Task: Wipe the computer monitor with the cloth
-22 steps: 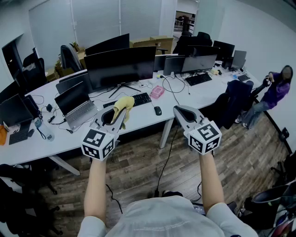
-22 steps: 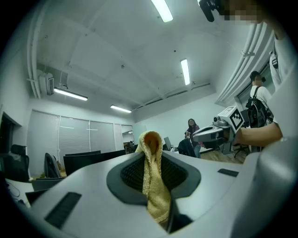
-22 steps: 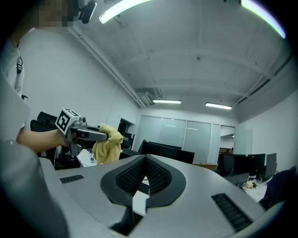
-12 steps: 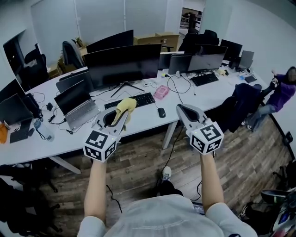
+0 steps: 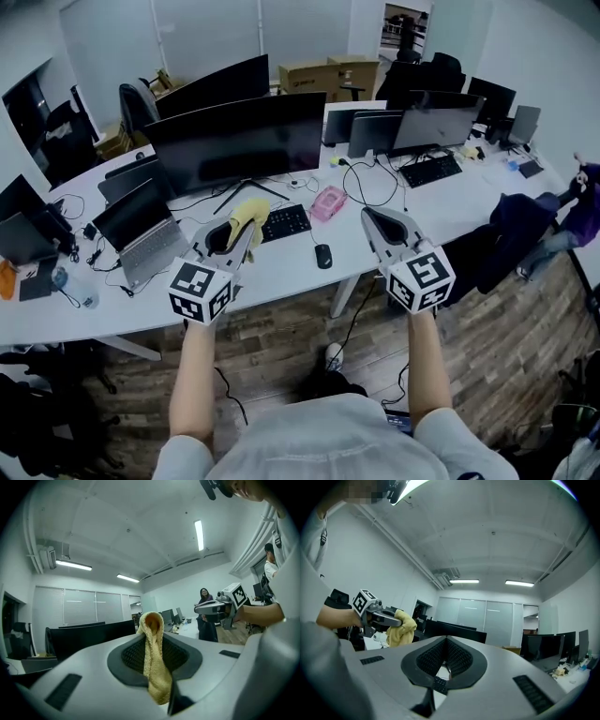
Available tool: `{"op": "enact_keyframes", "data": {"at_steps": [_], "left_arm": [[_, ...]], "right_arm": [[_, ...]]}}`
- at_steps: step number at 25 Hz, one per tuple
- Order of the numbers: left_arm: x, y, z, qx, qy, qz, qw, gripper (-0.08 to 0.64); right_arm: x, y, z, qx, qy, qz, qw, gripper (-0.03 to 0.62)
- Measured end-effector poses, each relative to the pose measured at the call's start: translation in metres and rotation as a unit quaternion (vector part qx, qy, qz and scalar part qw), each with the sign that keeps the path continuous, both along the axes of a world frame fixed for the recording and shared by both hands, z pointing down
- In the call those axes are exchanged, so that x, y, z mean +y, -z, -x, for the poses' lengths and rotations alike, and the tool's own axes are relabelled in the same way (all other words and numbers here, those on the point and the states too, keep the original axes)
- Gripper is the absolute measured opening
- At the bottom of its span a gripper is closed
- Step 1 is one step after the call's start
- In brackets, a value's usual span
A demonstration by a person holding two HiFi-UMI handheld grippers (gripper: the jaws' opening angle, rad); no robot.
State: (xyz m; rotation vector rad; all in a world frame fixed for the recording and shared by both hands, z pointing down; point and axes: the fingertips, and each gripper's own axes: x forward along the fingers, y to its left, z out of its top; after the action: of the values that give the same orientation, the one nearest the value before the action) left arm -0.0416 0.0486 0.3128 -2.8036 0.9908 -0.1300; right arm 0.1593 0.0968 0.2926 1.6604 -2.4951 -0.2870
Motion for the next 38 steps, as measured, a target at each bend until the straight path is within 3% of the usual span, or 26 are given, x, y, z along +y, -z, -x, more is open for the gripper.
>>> {"op": "enact_keyframes", "data": {"at_steps": [15, 25, 33, 38], "left_arm": [[-0.173, 0.033, -0.141, -0.020, 0.021, -0.020, 0.9994, 0.078], [-0.281, 0.069, -0.195, -0.077, 0.041, -0.084, 0.9926, 0.078], [-0.364, 0.074, -0.251, -0.183, 0.013, -0.148, 0.9719, 0.078], [-0.404, 0.063, -0.287, -0.254, -0.010, -0.193, 0.9475, 0.080]], "right_arm": [[-0.172, 0.010, -0.137, -0.010, 0.022, 0.020, 1.000, 0.026], [-0.250, -0.006, -0.177, -0.031, 0.024, 0.076, 0.996, 0.026], [-0.285, -0.003, -0.184, -0.029, -0.032, 0.065, 0.997, 0.026], [-0.298, -0.004, -0.187, -0.027, -0.072, 0.065, 0.995, 0.026]]}}
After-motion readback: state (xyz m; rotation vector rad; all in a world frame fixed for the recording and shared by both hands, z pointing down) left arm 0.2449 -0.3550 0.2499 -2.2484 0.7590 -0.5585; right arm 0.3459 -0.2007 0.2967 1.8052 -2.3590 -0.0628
